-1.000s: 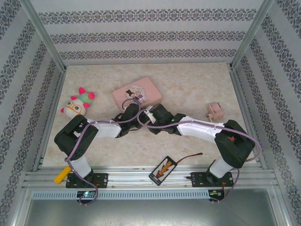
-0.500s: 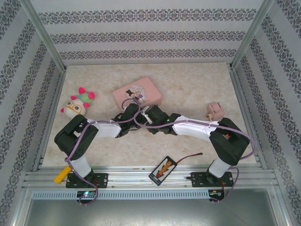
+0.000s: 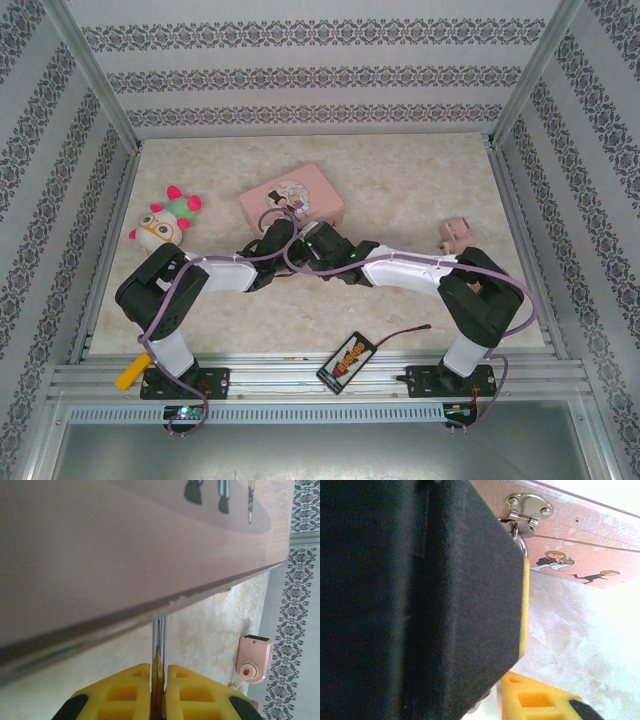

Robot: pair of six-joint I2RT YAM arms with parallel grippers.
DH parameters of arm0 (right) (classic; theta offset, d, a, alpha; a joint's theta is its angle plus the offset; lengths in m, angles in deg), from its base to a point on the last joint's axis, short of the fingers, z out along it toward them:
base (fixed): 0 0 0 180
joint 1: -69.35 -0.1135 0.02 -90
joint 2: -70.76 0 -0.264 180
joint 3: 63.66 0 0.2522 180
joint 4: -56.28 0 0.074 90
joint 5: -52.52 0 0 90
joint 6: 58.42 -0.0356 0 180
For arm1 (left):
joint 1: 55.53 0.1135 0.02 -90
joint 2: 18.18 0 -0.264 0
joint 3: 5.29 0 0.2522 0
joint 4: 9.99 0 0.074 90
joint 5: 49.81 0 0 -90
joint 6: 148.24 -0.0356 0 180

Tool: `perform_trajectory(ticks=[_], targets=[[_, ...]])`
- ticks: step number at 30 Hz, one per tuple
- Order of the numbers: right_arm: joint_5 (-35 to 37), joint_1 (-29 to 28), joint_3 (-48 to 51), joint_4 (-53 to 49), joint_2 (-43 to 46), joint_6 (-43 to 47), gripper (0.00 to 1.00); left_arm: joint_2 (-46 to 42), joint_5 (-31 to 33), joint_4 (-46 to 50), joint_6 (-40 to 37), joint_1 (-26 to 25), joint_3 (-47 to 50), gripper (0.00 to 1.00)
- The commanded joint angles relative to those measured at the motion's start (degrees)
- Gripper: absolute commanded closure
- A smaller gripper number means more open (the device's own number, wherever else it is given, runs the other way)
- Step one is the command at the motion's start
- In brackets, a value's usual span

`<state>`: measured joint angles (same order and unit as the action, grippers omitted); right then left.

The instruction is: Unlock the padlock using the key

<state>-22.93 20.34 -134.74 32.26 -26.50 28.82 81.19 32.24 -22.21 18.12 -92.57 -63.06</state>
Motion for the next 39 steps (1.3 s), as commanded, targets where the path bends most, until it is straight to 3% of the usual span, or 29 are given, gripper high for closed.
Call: perform_trajectory(ticks=[1,7,16,23,33,37,39], targets=[[2.7,0.3,1.1,2.6,-3.0,1.6,0.88,-0.9,-4.7,1.5,2.0,-1.4,0.2,1.00],[-4.3,3.0,3.0,4.8,-1.5,-0.4,1.00,-1.0,-4.7,1.5,2.0,-1.4,0.2,1.00],[-35.6,14.7,7.3,13.5,1.5,-10.0,1.00,-0.8,-4.8,0.4,2.6,-1.4,0.9,0.95],[-48.7,20.1,9.1,20.3,0.3,-17.7,1.00,-0.1,-5.2,-0.8,3.0,-1.4,1.0,0.87],[-51.3,22.7,9.6,22.5,-2.0,-23.7,1.00,-0.5,-5.2,-2.4,3.5,-1.4,1.8,0.64],[-50.2,22.8,9.3,20.8,-2.4,-23.0,1.00,-1.6,-4.4,-1.7,3.4,-1.4,2.2,0.42],[-49.1,22.8,9.0,19.6,-2.3,-22.0,1.00,-2.7,-3.6,-0.1,2.8,-1.4,2.2,0.22]])
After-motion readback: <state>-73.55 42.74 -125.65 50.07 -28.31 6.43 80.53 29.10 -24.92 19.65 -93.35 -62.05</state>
